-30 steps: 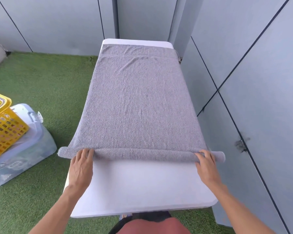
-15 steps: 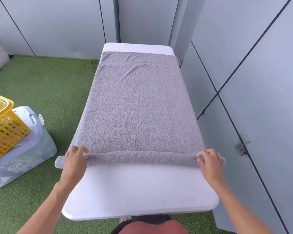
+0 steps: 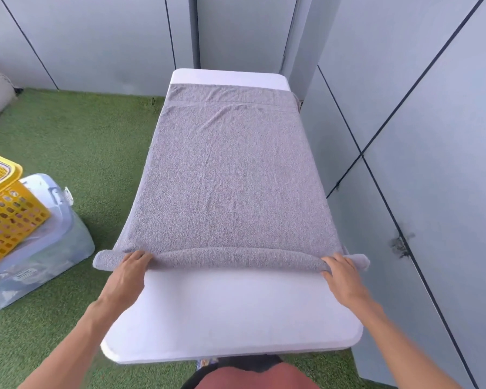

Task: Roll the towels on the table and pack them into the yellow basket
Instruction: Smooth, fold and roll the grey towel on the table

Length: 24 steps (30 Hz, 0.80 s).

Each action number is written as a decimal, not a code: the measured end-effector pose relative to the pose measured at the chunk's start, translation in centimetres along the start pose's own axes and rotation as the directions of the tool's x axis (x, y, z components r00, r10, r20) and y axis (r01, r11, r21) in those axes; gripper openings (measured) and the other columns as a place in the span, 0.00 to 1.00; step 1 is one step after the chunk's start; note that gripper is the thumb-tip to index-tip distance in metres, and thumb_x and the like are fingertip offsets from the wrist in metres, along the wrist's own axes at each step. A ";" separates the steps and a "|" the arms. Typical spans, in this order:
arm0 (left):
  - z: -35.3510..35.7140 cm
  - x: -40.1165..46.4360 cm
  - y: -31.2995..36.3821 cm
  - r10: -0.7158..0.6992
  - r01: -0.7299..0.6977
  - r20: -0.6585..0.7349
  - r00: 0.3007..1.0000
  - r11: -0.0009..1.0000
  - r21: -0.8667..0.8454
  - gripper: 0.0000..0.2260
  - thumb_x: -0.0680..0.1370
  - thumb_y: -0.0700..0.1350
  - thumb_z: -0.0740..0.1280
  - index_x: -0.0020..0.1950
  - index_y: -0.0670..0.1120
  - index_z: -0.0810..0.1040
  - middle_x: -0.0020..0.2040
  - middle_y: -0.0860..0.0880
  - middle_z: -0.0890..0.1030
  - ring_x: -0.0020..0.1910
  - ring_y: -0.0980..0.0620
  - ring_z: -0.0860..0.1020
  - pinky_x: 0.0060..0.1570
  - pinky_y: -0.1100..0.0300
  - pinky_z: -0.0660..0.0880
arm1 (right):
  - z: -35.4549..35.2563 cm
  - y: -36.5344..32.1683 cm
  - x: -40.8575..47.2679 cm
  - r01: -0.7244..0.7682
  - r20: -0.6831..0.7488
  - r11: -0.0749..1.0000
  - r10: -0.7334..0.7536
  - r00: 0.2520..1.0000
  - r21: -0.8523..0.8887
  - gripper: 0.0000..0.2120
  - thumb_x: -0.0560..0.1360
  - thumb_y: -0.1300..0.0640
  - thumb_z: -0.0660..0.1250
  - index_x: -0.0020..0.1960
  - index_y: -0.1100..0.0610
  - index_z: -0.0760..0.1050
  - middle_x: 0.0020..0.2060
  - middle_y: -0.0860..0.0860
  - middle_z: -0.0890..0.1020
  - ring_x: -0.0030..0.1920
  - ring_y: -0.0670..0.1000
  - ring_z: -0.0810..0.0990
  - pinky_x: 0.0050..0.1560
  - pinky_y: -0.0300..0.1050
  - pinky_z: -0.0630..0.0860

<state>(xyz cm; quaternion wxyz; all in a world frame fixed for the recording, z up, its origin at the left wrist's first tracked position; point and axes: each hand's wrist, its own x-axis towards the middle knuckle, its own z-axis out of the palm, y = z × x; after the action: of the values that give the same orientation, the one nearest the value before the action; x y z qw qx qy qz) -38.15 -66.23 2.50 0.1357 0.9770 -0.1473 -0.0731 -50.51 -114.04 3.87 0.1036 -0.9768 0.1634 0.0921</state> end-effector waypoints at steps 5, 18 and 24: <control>-2.4 1.2 0.0 -0.091 0.118 0.378 0.921 0.992 -0.047 0.14 0.77 0.34 0.60 0.60 0.43 0.78 0.55 0.47 0.79 0.57 0.46 0.76 0.50 0.60 0.68 | -1.8 2.1 -0.4 -0.074 0.308 0.988 0.030 0.951 0.133 0.13 0.76 0.53 0.67 0.59 0.53 0.76 0.54 0.49 0.78 0.59 0.51 0.76 0.50 0.41 0.67; 2.2 -2.8 1.3 0.056 -0.034 -0.154 0.986 0.989 0.145 0.29 0.68 0.38 0.75 0.67 0.38 0.71 0.61 0.39 0.73 0.56 0.38 0.72 0.55 0.43 0.74 | 2.6 -1.0 -4.2 0.007 -0.232 1.000 -0.007 0.973 0.001 0.24 0.70 0.54 0.74 0.65 0.58 0.75 0.61 0.55 0.73 0.66 0.58 0.67 0.65 0.56 0.69; 1.2 -0.5 1.3 0.014 0.004 -0.170 0.985 0.994 0.108 0.20 0.67 0.31 0.72 0.57 0.42 0.75 0.52 0.45 0.77 0.51 0.41 0.75 0.48 0.47 0.73 | 0.5 -1.0 -0.6 -0.017 -0.061 1.000 0.018 0.998 0.007 0.18 0.73 0.57 0.70 0.61 0.60 0.76 0.54 0.54 0.76 0.60 0.58 0.72 0.63 0.53 0.69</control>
<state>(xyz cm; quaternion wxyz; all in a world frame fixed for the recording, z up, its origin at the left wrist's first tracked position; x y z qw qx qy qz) -39.16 -67.58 1.83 0.0948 0.9852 -0.1413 0.0193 -50.83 -112.80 3.65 0.1010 -0.9773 0.1753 0.0624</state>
